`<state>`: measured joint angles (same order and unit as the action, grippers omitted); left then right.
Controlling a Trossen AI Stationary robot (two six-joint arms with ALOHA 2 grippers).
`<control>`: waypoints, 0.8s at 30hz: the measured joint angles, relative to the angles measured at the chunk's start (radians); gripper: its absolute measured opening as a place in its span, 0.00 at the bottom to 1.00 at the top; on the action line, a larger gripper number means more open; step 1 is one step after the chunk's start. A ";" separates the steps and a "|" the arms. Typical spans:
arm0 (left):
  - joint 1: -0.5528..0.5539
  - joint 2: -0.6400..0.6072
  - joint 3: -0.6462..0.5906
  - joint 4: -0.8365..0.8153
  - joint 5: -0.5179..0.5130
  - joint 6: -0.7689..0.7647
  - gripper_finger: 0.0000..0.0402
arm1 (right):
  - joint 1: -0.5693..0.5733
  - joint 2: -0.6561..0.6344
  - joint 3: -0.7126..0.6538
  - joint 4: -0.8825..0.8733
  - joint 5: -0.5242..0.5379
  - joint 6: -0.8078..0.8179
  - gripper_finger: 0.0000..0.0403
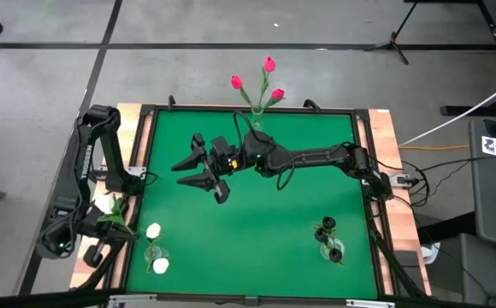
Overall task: Sort flowers into vase by color
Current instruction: Put the white tulip into the bottom left transparent vase
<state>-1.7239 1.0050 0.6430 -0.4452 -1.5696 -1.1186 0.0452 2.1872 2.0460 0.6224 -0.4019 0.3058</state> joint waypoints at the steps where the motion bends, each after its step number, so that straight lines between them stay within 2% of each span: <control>1: 0.000 0.000 0.000 -0.025 0.000 -0.040 0.00 | 0.000 0.000 0.000 0.000 -0.001 0.000 0.41; 3: 0.001 0.000 0.000 -0.053 0.000 -0.090 0.01 | 0.000 0.000 0.000 0.000 -0.001 0.000 0.41; 24: 0.024 0.067 0.000 -0.060 -0.001 -0.143 0.01 | 0.000 0.000 0.000 -0.005 -0.014 0.000 0.41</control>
<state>-1.6997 1.0718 0.6430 -0.5050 -1.5707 -1.2612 0.0452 2.1872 2.0460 0.6178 -0.4156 0.3056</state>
